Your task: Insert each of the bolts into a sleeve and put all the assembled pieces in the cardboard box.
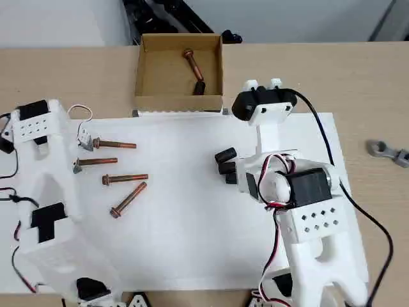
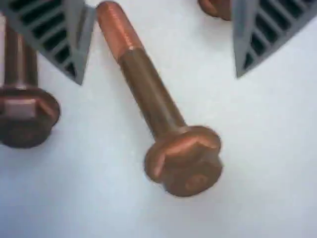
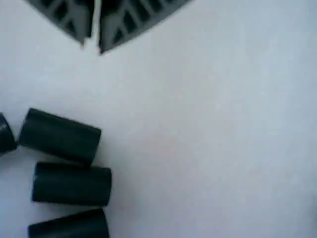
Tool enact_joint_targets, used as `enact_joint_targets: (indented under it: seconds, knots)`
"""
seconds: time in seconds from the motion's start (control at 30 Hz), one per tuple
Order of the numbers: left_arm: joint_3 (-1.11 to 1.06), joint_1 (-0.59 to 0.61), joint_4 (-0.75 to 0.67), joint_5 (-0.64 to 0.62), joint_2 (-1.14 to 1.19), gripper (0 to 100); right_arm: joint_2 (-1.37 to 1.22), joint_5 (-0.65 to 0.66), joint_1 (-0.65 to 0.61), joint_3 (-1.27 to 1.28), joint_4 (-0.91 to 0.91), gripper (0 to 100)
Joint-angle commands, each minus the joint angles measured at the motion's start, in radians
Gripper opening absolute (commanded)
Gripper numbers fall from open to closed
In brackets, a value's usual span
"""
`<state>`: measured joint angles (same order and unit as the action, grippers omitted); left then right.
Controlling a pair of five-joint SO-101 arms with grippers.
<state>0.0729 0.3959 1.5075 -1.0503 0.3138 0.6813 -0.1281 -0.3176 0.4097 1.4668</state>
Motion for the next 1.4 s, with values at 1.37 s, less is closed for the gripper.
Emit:
enact_joint_targets:
  seconds: [1.37]
  knots:
    - [0.374, -0.035, 0.244, 0.505, -0.084, 0, 0.025, 0.005, 0.010, -0.005, -0.042, 0.7]
